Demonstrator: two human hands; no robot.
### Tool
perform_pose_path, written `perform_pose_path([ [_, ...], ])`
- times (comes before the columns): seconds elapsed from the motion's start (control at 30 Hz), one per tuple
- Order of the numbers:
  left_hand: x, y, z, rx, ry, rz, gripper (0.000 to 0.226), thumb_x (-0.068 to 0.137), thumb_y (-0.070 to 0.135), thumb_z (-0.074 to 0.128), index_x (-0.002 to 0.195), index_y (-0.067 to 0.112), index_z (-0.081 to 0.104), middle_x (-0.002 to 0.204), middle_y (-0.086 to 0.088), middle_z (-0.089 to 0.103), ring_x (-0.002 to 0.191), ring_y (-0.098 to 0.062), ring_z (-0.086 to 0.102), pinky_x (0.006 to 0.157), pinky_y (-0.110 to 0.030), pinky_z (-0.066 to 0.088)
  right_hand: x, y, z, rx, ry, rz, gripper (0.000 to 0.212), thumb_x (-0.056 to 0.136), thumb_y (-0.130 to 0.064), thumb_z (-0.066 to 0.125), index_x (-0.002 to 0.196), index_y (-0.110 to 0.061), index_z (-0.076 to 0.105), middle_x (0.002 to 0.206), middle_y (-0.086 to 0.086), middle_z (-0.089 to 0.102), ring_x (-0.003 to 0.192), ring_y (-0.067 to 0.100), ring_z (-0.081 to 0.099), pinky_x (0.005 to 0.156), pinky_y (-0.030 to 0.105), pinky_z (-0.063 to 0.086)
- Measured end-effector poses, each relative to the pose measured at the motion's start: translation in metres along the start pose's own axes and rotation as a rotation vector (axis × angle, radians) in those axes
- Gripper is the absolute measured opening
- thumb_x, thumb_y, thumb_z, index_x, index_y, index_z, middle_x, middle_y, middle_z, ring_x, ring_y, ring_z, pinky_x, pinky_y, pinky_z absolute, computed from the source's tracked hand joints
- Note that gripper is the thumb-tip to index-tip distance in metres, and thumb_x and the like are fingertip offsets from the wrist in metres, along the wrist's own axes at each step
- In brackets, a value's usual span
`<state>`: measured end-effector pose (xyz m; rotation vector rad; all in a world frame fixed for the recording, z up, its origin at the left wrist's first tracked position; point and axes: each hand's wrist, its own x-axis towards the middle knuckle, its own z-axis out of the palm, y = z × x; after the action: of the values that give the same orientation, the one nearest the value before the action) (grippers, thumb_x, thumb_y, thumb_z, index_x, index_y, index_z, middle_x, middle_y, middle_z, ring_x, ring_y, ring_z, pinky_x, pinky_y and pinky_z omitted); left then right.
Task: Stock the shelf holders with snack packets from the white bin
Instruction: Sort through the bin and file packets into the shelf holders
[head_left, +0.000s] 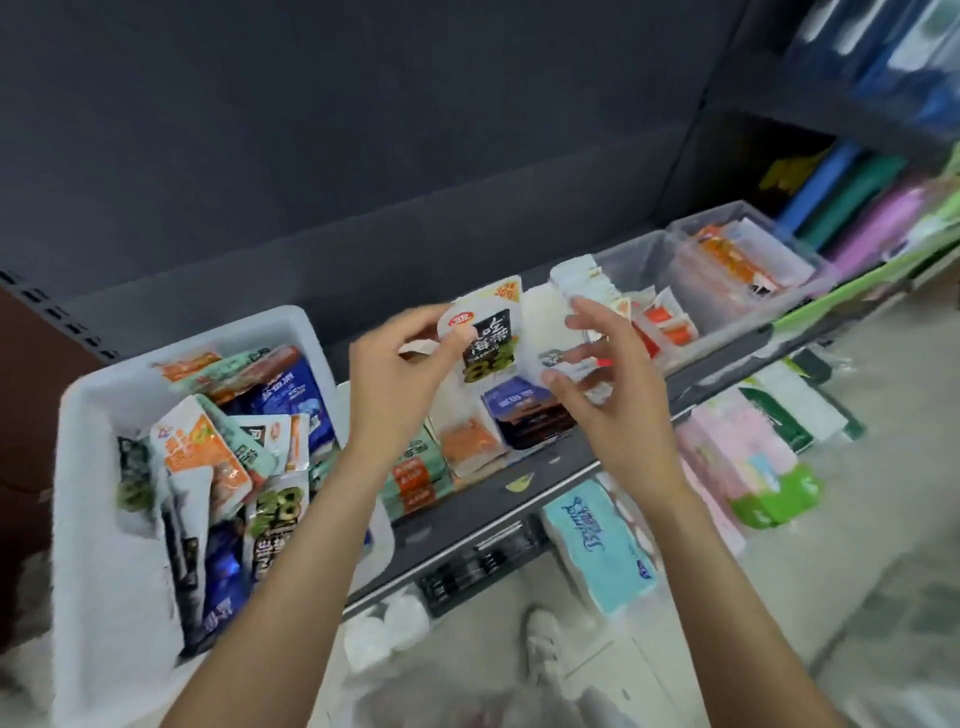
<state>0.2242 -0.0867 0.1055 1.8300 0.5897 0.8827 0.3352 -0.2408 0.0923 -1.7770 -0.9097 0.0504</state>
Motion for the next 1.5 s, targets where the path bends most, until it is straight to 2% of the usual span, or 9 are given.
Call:
perform_pose_path([
  [0.1, 0.016, 0.01, 0.049, 0.112, -0.008, 0.139, 0.013, 0.082, 0.014, 0.072, 0.094, 0.019, 0.073, 0.087, 0.012, 0.068, 0.075, 0.0, 0.061, 0.071, -0.018, 0.047, 0.039, 0.016, -0.031, -0.145, -0.086, -0.179, 0.061, 0.084, -0.016, 0.07, 0.134, -0.033, 0.04, 0.125, -0.007, 0.052, 0.09, 0.005, 0.056, 0.074, 0.011, 0.046],
  [0.3, 0.028, -0.009, 0.118, 0.23, -0.08, 0.146, 0.02, 0.082, 0.005, 0.069, 0.098, 0.016, 0.074, 0.097, 0.005, 0.071, 0.089, -0.004, 0.063, 0.084, -0.022, 0.051, 0.072, 0.078, -0.055, -0.297, -0.012, -0.32, 0.008, 0.089, -0.009, 0.062, 0.095, -0.011, 0.068, 0.09, 0.001, 0.07, 0.074, 0.014, 0.062, 0.068, 0.023, 0.048],
  [0.47, 0.021, -0.031, 0.143, 0.196, -0.128, -0.017, 0.02, 0.081, 0.001, 0.066, 0.093, 0.016, 0.072, 0.096, 0.008, 0.069, 0.092, -0.004, 0.063, 0.086, -0.02, 0.05, 0.064, 0.121, -0.057, -0.232, -0.06, -0.221, 0.007, 0.088, -0.005, 0.063, 0.091, -0.01, 0.066, 0.082, 0.001, 0.069, 0.067, 0.013, 0.061, 0.064, 0.031, 0.051],
  [0.6, 0.015, -0.055, 0.14, 0.527, -0.173, 0.073, 0.016, 0.079, 0.01, 0.07, 0.091, 0.02, 0.07, 0.099, 0.008, 0.069, 0.093, -0.01, 0.063, 0.086, -0.027, 0.049, 0.062, 0.138, -0.041, -0.338, -0.096, -0.27, 0.009, 0.082, -0.005, 0.068, 0.086, -0.013, 0.069, 0.078, -0.001, 0.069, 0.065, 0.016, 0.062, 0.065, 0.031, 0.051],
  [0.73, 0.016, -0.067, 0.138, 0.911, -0.144, 0.188, 0.007, 0.077, 0.032, 0.07, 0.081, 0.027, 0.072, 0.094, 0.011, 0.07, 0.092, -0.017, 0.062, 0.087, -0.032, 0.037, 0.069, 0.157, -0.023, -0.622, -0.093, -0.342, 0.012, 0.072, -0.01, 0.077, 0.081, -0.018, 0.077, 0.089, 0.002, 0.069, 0.089, 0.025, 0.058, 0.074, 0.033, 0.047],
  [0.93, 0.012, -0.077, 0.135, 0.994, -0.278, 0.102, 0.014, 0.082, 0.033, 0.067, 0.092, 0.026, 0.075, 0.116, 0.005, 0.064, 0.117, -0.023, 0.05, 0.106, -0.043, 0.028, 0.066, 0.163, -0.016, -0.671, -0.11, -0.365, 0.013, 0.072, -0.017, 0.08, 0.085, -0.017, 0.076, 0.092, 0.005, 0.066, 0.087, 0.026, 0.056, 0.084, 0.032, 0.036],
  [1.13, -0.011, -0.037, 0.087, 0.654, 0.11, 0.062, 0.02, 0.087, 0.034, 0.052, 0.096, 0.019, 0.063, 0.098, 0.008, 0.065, 0.094, -0.006, 0.054, 0.083, -0.021, 0.041, 0.059, 0.1, -0.016, -0.167, -0.233, -0.199, 0.023, 0.091, -0.021, 0.053, 0.108, -0.015, 0.068, 0.099, 0.002, 0.068, 0.086, 0.016, 0.062, 0.076, 0.024, 0.046],
  [1.27, -0.051, -0.021, 0.031, 0.6, 0.391, 0.002, 0.021, 0.086, 0.032, 0.05, 0.095, 0.013, 0.054, 0.094, 0.007, 0.055, 0.089, -0.004, 0.049, 0.078, -0.012, 0.037, 0.042, 0.054, 0.02, -0.251, -0.551, -0.414, 0.02, 0.088, -0.018, 0.056, 0.105, -0.018, 0.068, 0.099, -0.001, 0.068, 0.088, 0.019, 0.062, 0.073, 0.03, 0.052],
  [1.5, -0.125, -0.065, -0.092, 0.83, 0.386, -0.425, 0.023, 0.085, 0.027, 0.062, 0.105, 0.016, 0.058, 0.104, 0.002, 0.063, 0.095, -0.022, 0.056, 0.076, -0.033, 0.045, 0.001, -0.008, 0.107, -0.194, -0.921, -0.502, 0.025, 0.097, -0.023, 0.048, 0.115, -0.022, 0.065, 0.114, -0.005, 0.063, 0.103, 0.014, 0.055, 0.082, 0.03, 0.046],
])
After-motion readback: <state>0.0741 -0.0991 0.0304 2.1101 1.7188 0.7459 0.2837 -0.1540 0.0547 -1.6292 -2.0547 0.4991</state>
